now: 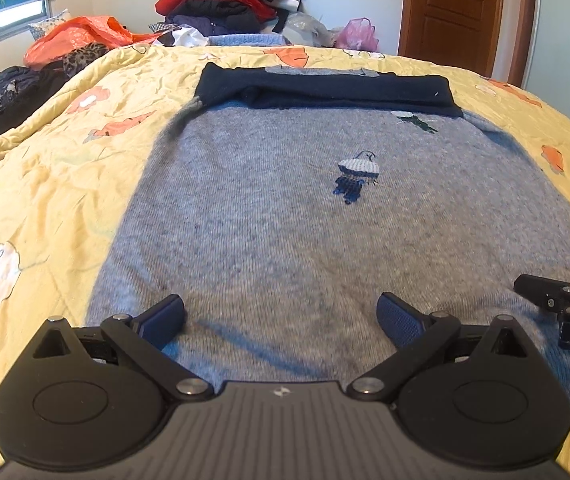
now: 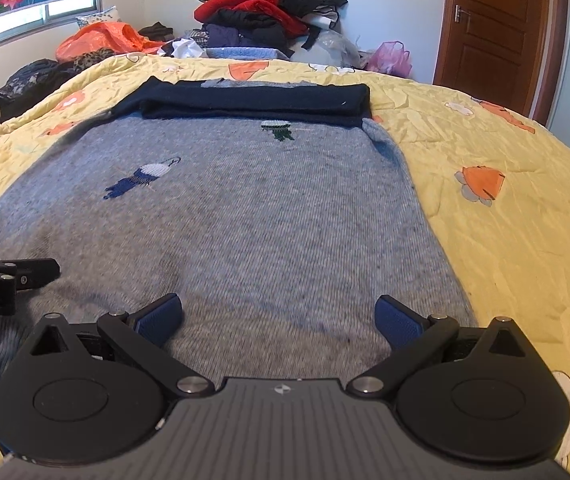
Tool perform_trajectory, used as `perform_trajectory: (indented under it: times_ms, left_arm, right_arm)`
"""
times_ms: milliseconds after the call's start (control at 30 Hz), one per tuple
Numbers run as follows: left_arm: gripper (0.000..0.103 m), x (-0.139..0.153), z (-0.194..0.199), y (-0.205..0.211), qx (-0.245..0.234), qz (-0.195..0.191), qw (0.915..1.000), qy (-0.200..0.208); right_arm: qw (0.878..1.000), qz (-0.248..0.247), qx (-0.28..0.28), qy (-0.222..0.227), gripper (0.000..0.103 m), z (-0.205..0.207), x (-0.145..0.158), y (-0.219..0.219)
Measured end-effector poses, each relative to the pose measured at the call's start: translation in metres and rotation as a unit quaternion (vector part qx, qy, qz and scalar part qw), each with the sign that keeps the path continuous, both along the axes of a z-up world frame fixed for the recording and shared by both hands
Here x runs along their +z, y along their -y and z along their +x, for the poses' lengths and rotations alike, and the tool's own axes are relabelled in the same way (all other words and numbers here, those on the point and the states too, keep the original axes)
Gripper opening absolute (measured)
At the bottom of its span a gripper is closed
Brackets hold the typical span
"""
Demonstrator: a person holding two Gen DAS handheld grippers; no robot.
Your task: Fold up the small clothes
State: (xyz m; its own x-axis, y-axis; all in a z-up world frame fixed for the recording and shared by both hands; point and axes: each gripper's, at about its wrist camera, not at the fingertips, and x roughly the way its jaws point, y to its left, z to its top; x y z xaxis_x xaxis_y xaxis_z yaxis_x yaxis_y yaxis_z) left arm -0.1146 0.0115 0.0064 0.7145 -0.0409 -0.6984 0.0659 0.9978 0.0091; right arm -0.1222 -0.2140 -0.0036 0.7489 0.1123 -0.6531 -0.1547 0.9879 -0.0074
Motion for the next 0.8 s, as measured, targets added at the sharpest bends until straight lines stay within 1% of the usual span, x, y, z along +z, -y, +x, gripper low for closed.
perform_trajectory:
  times_ms: [600, 800]
  left_arm:
    - [0.103, 0.002, -0.027, -0.001, 0.002, -0.002, 0.9999, -0.011]
    - [0.103, 0.003, -0.037, -0.004, 0.003, -0.006, 0.9999, -0.014]
  right_arm:
    - [1.000, 0.009, 0.002, 0.001, 0.103, -0.027, 0.002, 0.006]
    - [1.000, 0.000, 0.010, 0.000, 0.103, -0.040, 0.001, 0.004]
